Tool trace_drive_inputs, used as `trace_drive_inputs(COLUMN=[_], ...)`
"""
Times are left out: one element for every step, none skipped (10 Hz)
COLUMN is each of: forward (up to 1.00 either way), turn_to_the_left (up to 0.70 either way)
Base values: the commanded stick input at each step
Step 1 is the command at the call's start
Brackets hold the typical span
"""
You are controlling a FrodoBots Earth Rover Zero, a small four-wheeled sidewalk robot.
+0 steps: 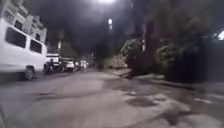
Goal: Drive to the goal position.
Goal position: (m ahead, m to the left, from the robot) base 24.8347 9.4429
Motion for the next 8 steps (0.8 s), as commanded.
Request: trace_drive_inputs(forward=[0.70, 0.70, 0.70, 0.70, 0.70, 0.70, 0.70, 0.70], turn_to_the_left=[0.00, 0.00, 0.00, 0.00, 0.00, 0.00, 0.00, 0.00])
